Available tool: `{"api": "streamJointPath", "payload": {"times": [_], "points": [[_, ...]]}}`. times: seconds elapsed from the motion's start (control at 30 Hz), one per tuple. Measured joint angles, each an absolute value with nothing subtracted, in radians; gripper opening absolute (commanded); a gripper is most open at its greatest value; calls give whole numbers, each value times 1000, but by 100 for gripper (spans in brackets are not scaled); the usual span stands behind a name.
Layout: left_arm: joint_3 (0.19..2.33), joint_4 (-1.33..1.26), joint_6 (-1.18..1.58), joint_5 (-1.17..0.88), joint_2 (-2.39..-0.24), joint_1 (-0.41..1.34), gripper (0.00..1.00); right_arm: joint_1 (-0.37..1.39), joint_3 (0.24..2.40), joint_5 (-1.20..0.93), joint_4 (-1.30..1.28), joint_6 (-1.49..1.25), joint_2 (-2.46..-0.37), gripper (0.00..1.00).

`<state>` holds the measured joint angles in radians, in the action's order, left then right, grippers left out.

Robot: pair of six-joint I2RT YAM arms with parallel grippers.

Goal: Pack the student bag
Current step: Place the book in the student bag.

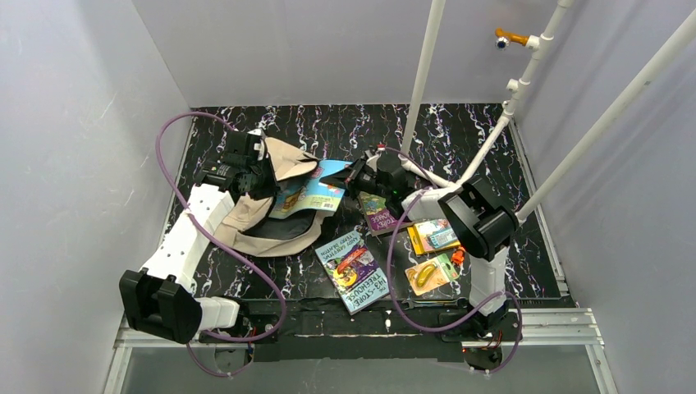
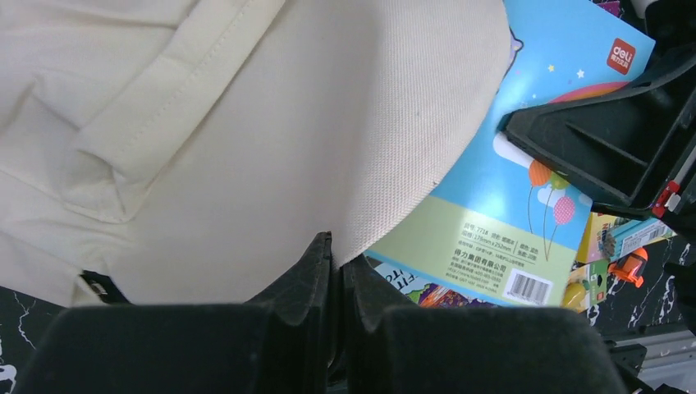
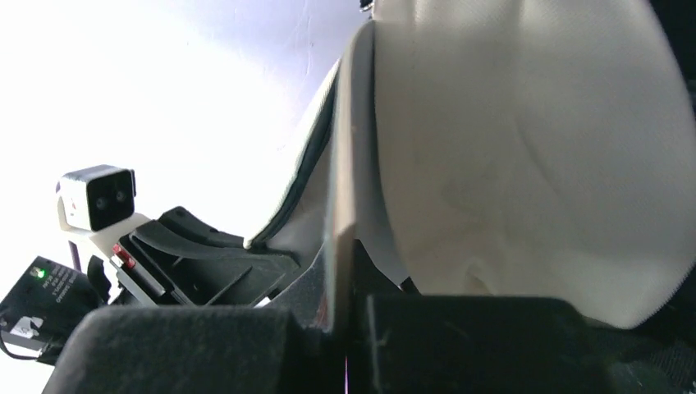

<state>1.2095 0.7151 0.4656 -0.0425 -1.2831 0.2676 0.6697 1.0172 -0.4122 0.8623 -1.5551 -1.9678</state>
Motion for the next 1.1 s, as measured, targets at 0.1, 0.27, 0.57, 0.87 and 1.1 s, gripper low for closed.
{"api": "streamJointPath", "payload": {"times": [0.1,0.27,0.57,0.87,1.1], "points": [[1209,704,472,-35,-1274,268,0,656,955,-356,859,-1573,-1922,1],[1211,684,489,-82,-1268,268,0,657,961,-323,877,-1567,-1911,1],[1211,664,519,-121,-1268,268,0,740,1022,-286,1192,-1681,-2146,1],[1210,650,535,-145,-1268,268,0,803,1104,-308,1085,-1528,-2193,17],[1208,641,526,-127,-1267,268,0,822,1303,-383,787,-1274,-2231,61]]}}
